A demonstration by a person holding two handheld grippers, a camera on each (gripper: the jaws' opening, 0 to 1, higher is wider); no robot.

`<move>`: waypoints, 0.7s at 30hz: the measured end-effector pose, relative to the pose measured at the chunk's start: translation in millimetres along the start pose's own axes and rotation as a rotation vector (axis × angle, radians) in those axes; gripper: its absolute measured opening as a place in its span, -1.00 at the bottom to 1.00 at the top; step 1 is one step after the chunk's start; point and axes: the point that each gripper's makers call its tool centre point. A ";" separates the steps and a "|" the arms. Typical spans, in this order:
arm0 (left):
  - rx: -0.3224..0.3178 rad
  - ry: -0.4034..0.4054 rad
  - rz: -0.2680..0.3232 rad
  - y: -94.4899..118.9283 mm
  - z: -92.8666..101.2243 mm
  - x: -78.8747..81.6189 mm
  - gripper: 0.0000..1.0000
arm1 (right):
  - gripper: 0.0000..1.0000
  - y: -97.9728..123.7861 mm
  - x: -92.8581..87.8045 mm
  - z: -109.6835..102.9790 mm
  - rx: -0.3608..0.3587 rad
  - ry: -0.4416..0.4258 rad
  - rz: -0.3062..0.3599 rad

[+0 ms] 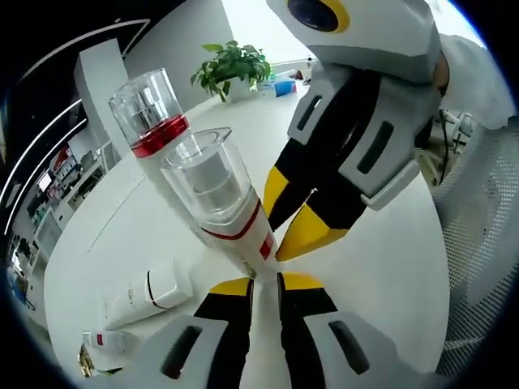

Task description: Arrange the skincare products in the storage area until every visible bottle or jar stands upright without overlapping.

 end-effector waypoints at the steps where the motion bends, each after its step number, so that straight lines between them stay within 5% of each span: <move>1: -0.001 -0.002 -0.003 -0.5 -0.3 0.2 -0.81 | -0.92 -0.3 -0.5 0.1 0.000 -0.001 -0.002; 21: -0.016 -0.004 -0.022 -10.8 -8.2 -1.9 -0.75 | -0.92 -3.4 -2.0 8.6 -0.029 -0.036 0.000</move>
Point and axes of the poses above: the point that each gripper's makers call its tool centre point, and the gripper's own axes: y roughly backward along the fingers, z roughly to its right, x roughly out of its top, and after that the axes turned 9 degrees about -x, right-handed
